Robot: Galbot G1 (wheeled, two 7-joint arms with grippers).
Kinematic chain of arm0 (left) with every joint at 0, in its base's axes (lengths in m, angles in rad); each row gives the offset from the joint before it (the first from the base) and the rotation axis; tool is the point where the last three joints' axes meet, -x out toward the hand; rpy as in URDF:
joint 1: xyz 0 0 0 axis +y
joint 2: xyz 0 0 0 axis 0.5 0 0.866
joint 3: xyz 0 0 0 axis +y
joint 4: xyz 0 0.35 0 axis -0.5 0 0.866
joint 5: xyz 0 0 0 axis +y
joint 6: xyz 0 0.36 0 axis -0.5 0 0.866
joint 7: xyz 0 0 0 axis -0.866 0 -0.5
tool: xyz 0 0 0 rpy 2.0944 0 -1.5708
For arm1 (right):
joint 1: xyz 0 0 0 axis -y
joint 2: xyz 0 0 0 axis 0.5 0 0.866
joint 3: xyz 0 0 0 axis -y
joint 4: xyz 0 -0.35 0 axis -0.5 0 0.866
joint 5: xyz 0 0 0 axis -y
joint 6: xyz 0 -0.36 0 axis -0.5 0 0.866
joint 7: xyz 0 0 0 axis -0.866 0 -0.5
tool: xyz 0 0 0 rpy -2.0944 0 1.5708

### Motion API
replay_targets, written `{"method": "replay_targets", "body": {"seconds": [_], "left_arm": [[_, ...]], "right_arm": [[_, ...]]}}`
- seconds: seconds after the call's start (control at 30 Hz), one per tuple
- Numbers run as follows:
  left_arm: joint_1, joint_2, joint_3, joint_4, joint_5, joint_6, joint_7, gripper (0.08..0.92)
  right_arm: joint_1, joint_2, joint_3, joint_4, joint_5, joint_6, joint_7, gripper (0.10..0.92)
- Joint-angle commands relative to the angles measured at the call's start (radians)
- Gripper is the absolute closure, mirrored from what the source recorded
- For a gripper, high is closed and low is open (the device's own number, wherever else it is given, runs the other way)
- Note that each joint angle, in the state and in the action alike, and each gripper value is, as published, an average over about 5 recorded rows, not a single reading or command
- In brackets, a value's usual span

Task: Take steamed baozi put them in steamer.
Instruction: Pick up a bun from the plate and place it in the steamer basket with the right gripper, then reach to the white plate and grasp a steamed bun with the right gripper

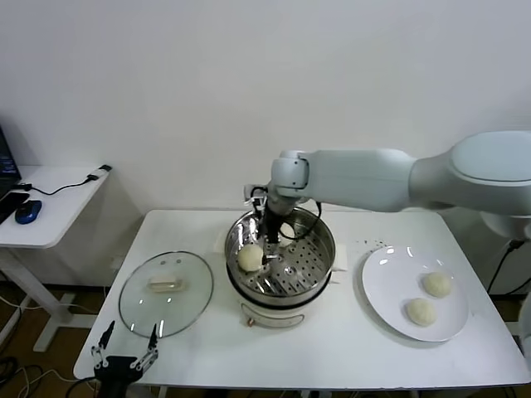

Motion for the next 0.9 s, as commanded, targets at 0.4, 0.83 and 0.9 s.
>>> {"method": "replay_targets", "body": {"seconds": [0.4, 0.83, 0.9], "left_arm": [[-0.013, -0.031, 0.019, -0.011, 0.042, 0.015, -0.001, 0.177], [-0.01, -0.042, 0.016, -0.014, 0.066, 0.024, -0.006, 0.177], [-0.009, -0.045, 0.017, -0.014, 0.072, 0.024, -0.007, 0.177]], "right_arm": [[-0.075, -0.677, 0.128, 0.181, -0.487, 0.179, -0.164, 0.203], [-0.589, -0.842, 0.5, 0.1, -0.813, 0.264, -0.217, 0.203], [-0.643, -0.839, 0.539, 0.088, -0.839, 0.269, -0.219, 0.203]]}}
